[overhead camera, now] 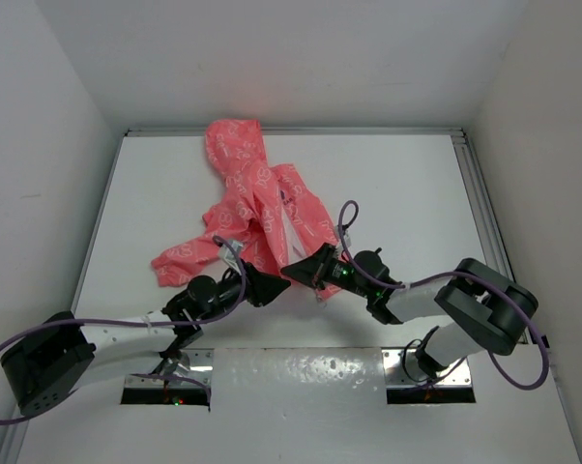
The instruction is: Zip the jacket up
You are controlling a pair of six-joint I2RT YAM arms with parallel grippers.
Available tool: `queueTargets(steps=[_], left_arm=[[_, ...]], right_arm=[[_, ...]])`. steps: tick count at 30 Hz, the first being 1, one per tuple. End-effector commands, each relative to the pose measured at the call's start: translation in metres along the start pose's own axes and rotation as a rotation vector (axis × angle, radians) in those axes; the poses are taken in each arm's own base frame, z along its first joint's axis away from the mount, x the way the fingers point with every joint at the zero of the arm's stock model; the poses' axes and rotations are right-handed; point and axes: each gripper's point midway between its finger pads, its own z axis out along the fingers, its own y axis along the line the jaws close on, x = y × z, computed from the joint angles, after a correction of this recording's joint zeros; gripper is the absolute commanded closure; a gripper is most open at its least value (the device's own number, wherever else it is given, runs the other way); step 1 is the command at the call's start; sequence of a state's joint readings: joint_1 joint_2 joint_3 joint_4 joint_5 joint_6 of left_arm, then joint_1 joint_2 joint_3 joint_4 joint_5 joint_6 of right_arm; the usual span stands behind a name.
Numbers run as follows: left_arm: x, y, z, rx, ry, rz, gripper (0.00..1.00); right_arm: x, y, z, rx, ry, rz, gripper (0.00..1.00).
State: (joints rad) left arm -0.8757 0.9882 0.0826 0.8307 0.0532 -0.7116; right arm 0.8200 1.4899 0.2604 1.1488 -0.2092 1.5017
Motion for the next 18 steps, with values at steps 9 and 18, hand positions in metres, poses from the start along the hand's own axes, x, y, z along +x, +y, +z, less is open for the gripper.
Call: queueTargets(steps=[9, 18], left_arm=[[-0.017, -0.012, 0.0, 0.047, -0.077, -0.024, 0.75], [-0.018, -0.012, -0.002, 0.052, -0.085, -0.022, 0.72]], right_arm=[[0.001, 0.031, -0.004, -0.138, 0.014, 0.019, 1.0], [-0.002, 0.024, -0.008, -0.124, 0.002, 0.026, 1.0]])
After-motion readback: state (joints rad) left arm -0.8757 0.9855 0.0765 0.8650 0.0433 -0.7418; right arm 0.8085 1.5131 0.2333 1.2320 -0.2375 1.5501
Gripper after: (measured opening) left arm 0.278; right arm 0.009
